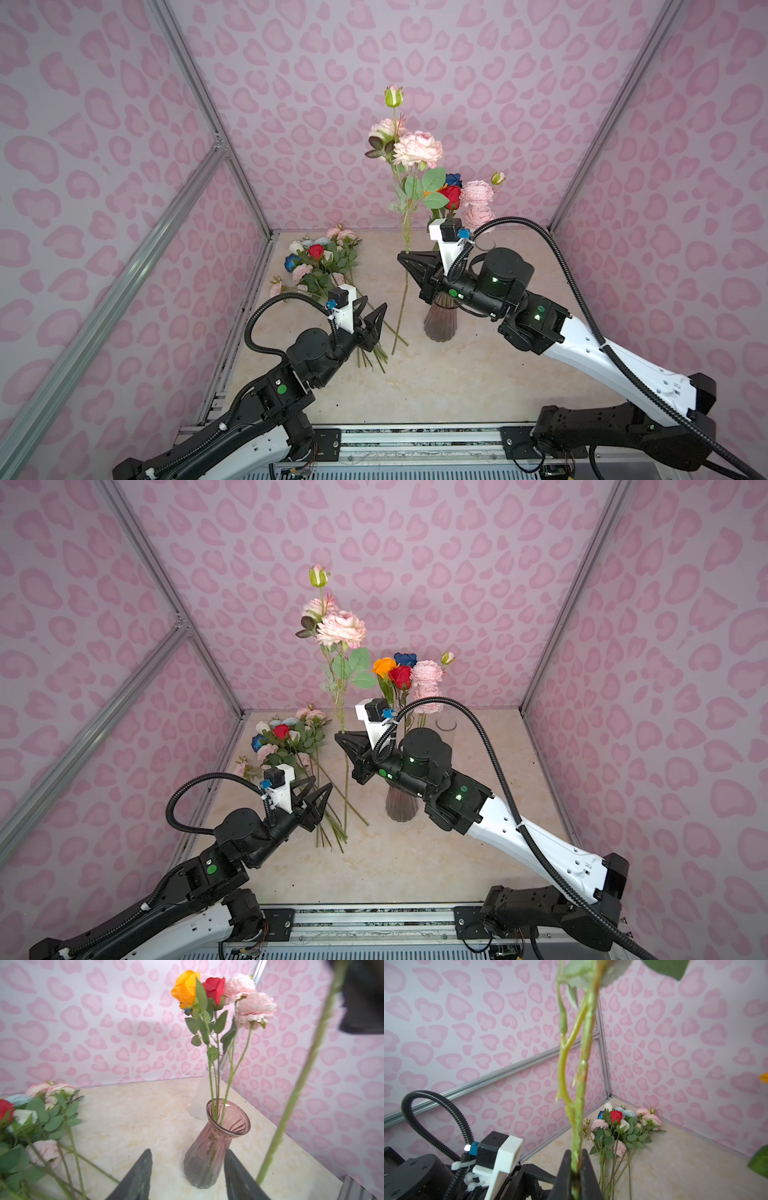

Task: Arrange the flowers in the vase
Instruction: 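Grasp the pink rose stem with right gripper while left gripper opens and withdraws, then lower the pink rose stem into the pink vase with the right gripper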

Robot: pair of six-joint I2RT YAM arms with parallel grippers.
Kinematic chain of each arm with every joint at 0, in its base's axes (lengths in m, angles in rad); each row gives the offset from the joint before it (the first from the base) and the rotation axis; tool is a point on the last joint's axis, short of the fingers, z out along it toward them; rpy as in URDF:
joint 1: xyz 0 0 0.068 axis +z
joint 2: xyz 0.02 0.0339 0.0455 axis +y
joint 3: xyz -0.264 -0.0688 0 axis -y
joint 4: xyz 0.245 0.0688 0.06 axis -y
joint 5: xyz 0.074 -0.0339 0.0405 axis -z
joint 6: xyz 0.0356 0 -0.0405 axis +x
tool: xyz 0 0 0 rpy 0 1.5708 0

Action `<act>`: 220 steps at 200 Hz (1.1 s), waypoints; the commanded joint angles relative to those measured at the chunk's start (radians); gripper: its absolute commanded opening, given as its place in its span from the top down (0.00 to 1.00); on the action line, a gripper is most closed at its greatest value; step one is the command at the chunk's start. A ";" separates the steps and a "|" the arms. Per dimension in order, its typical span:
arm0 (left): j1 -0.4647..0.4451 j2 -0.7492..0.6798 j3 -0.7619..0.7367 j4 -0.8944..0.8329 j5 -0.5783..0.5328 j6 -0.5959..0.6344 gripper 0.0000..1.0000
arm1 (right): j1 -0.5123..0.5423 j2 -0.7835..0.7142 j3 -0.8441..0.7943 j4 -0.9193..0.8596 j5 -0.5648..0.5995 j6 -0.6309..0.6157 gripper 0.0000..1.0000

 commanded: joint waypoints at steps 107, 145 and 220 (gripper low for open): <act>0.000 -0.031 -0.022 -0.049 -0.157 -0.051 0.43 | -0.253 -0.069 0.205 -0.202 0.121 -0.183 0.92; 0.000 -0.032 -0.026 -0.056 -0.158 -0.054 0.43 | -0.281 -0.086 0.103 -0.178 0.130 -0.185 0.92; 0.000 -0.014 -0.036 -0.054 -0.152 -0.064 0.43 | -0.288 -0.175 -0.303 0.045 0.115 -0.104 0.89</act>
